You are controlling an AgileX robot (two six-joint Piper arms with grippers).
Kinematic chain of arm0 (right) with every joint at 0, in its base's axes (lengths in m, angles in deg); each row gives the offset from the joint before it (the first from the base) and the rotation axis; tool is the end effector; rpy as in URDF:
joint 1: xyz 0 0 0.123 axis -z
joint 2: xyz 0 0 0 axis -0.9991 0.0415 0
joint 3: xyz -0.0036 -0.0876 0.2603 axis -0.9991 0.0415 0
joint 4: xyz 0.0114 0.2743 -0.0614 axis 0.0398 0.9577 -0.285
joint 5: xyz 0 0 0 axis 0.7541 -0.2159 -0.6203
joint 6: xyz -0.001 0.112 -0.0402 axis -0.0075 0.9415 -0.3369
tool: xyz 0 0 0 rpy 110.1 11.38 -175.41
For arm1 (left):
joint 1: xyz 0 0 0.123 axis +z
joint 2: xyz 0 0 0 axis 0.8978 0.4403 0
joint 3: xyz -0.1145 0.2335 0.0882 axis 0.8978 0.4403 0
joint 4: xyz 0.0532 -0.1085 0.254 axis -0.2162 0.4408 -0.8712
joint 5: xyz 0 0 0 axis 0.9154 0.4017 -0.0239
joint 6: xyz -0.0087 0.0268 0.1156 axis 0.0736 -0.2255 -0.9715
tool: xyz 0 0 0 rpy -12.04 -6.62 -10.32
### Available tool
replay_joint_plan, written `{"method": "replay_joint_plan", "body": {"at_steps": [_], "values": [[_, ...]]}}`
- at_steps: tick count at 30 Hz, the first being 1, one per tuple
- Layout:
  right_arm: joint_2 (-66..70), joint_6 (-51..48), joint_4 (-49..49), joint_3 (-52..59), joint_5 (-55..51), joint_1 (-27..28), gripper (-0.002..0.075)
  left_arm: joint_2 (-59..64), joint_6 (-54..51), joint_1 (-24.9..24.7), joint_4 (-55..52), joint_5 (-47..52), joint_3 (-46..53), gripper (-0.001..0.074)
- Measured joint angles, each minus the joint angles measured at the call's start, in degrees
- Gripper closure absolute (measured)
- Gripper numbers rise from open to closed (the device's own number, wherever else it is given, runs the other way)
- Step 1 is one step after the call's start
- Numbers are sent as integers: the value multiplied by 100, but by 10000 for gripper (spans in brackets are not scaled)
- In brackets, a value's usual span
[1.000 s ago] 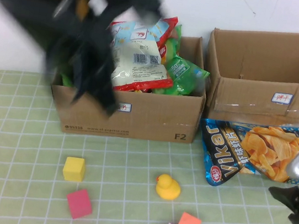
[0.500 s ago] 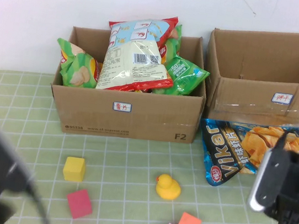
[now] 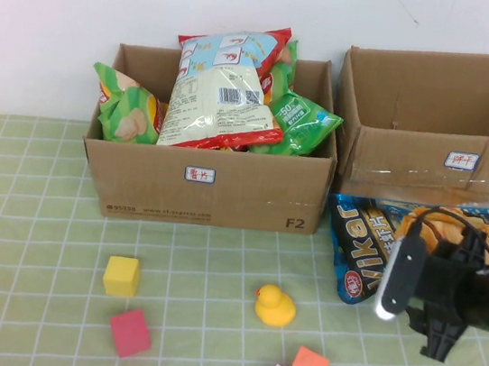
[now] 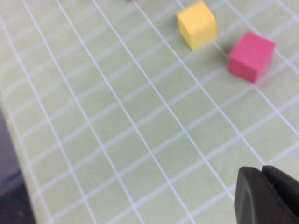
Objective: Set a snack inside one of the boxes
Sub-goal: Pick up the potato chip
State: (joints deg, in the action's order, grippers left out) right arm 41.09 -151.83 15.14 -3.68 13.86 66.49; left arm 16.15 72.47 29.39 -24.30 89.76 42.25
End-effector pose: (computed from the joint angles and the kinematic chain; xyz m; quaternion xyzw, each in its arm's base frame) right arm 0.3454 0.1158 0.0730 -0.5880 0.7243 -0.1795 0.3121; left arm 0.1325 -0.0524 0.2328 0.1998 0.8863 -0.0088 0.4178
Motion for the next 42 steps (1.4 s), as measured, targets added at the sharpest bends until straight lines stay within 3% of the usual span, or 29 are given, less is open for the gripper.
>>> {"method": "replay_joint_plan", "body": {"at_steps": [8,20,24,31,42], "values": [[222,0,-113,-429,-1,0,213,-162,316,0,-841,-420,304,735],[1076,-247,-370,-985,261,-24,228,-178,410,0,-991,-605,344,735],[1121,-328,-398,-1024,392,-28,333,-178,410,0,-1000,-605,344,735],[1101,-328,166,-1058,546,-116,661,-178,410,0,-1000,-605,344,735],[771,-328,1082,-1007,615,-816,715,-178,413,0,-1000,-605,344,736]]}}
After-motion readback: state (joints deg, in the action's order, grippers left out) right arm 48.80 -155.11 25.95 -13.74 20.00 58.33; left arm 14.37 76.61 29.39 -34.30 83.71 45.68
